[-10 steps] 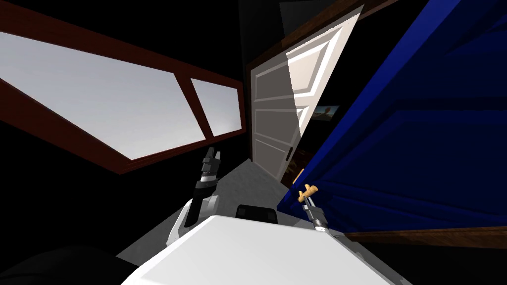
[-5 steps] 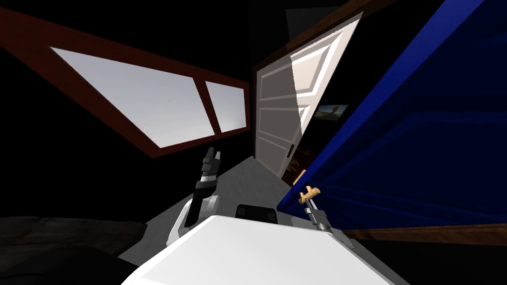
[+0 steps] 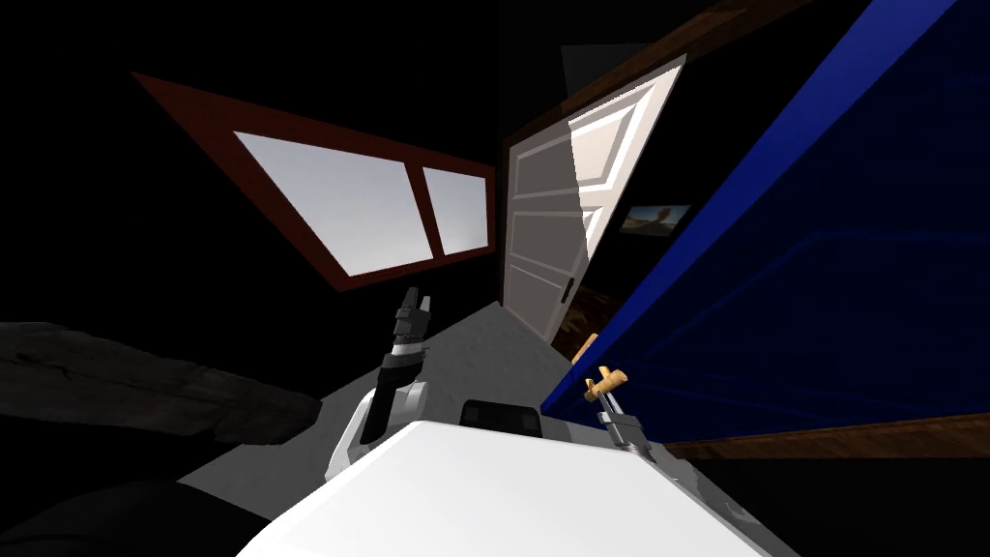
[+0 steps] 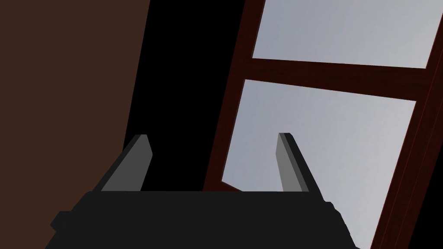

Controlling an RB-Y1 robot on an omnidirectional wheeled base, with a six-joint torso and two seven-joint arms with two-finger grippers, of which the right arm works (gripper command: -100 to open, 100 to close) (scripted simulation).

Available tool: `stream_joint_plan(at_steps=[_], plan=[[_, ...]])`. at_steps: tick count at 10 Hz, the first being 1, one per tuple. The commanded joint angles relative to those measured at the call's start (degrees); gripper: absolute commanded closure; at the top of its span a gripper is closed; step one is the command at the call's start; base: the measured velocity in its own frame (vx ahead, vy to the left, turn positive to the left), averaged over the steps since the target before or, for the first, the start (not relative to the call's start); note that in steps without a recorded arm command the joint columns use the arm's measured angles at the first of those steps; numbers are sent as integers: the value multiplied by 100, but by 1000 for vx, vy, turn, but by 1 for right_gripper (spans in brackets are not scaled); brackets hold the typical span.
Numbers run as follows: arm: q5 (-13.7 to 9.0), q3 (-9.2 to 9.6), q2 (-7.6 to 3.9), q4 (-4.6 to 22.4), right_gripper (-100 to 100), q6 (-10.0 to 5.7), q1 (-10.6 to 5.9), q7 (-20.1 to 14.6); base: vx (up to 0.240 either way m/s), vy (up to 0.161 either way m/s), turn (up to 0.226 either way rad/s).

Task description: Pull the door open

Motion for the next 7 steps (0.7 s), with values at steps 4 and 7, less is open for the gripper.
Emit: stream_joint_plan(at_steps=[4,7], plan=[[69,159,-102,211,100,-312,-17,-208,-191,-49,135],[105,247,-162,332,100,-475,-23,-325,-195,-36,125]])
